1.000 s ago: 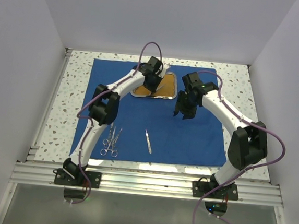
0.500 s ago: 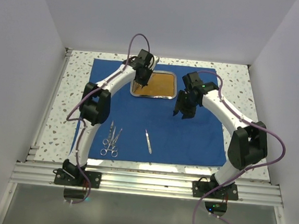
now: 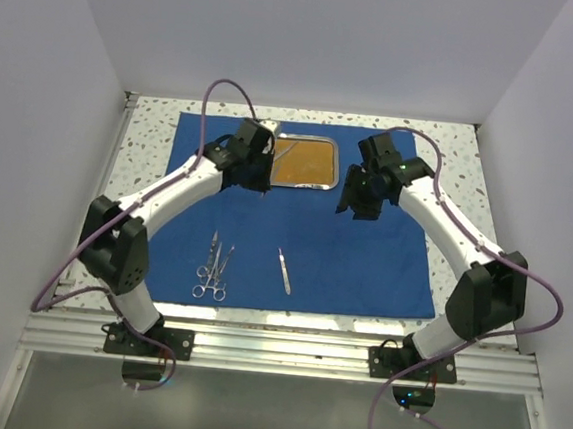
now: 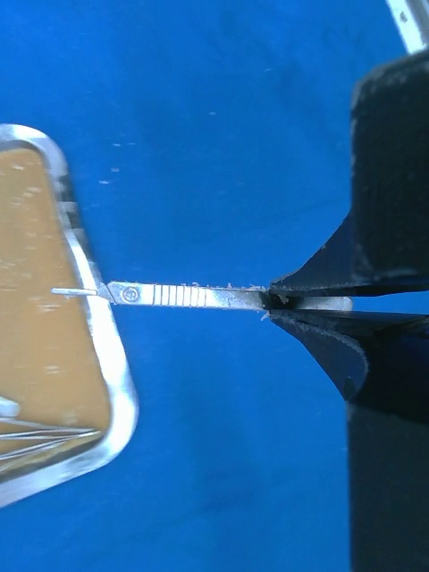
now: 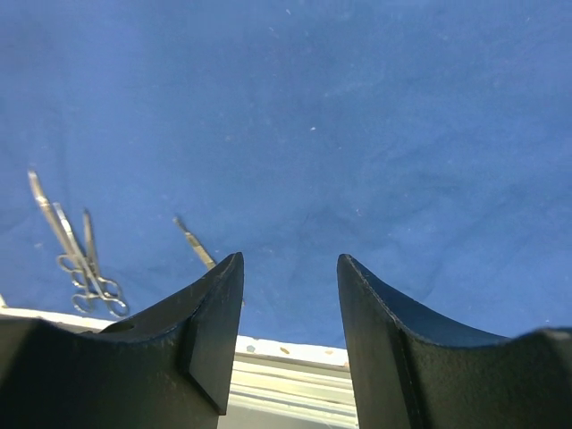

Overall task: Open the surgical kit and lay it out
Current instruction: Place the medical item in the surgical kit.

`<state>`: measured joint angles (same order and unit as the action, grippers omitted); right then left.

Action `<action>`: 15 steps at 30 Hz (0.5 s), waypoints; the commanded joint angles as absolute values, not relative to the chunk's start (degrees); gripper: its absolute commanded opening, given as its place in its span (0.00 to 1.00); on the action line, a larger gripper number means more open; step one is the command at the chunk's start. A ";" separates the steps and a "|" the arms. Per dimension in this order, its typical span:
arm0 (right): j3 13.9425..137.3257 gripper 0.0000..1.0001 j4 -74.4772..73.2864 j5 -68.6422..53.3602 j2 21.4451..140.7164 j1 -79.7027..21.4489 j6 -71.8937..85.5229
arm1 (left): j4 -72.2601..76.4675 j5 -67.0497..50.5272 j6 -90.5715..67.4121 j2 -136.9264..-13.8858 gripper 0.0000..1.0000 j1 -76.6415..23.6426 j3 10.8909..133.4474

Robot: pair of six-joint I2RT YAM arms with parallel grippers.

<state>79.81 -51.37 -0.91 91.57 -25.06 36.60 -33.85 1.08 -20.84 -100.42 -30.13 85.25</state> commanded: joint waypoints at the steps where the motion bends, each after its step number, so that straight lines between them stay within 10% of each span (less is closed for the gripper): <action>1: 80.77 0.51 -50.27 0.53 85.44 -24.87 36.04 | -31.55 4.30 -30.92 -92.49 0.00 -32.51 76.83; 15: 66.72 0.52 -51.42 -3.25 68.04 -24.79 34.10 | -34.45 17.22 -65.09 -83.93 0.00 -56.75 59.42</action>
